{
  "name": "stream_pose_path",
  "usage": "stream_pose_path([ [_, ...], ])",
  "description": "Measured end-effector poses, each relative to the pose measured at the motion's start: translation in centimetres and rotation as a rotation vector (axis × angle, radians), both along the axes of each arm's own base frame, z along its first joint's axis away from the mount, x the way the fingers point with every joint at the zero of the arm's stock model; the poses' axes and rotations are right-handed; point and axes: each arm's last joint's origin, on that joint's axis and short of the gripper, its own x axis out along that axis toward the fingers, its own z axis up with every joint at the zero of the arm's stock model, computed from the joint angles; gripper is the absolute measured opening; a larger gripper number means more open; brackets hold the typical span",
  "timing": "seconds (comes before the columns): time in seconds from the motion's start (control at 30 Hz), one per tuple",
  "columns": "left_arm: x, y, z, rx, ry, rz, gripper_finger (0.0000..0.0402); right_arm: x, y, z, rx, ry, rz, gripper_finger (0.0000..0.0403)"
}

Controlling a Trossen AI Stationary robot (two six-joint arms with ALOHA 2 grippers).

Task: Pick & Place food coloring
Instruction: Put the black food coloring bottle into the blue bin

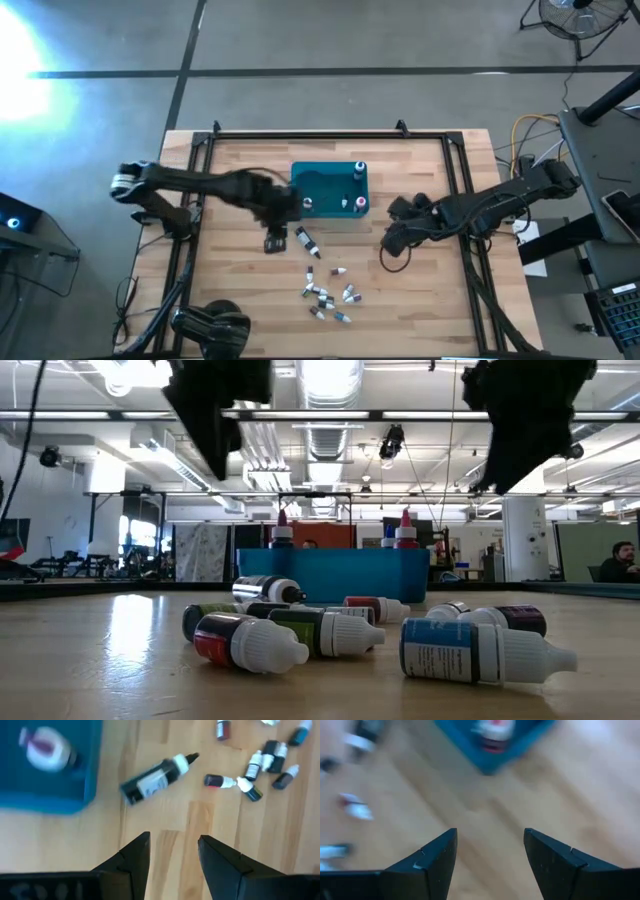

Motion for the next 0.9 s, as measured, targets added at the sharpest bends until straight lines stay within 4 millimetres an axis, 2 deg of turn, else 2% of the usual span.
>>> stream_pose_path([
  [0.13,-3.1,-1.0,-0.8,-0.016,-0.078,0.179,0.0142,2.1,0.8,-1.4,0.076,-0.044,0.026,0.0224],
  [0.23,-5.1,-1.5,-1.1,-0.017,-0.167,0.298,0.0142,4.1,1.5,-2.8,0.100,-0.015,0.039,0.0224],
  [0.4,-7.4,-2.2,-1.7,0.025,-0.289,0.404,0.0142,7.8,2.7,-4.6,0.097,0.043,0.036,0.0224],
  [0.53,-8.5,-2.5,-2.0,0.026,-0.318,0.430,0.0142,11.3,3.2,-5.1,0.096,0.027,-0.017,0.0224],
  [0.77,-8.8,-2.7,-2.4,0.000,-0.312,0.462,0.0142,17.5,3.2,-5.8,0.128,-0.026,-0.112,0.0224],
  [0.9,-8.8,-2.7,-2.3,-0.050,-0.314,0.521,0.0142,19.9,3.6,-6.1,0.153,0.022,-0.101,0.0224],
])
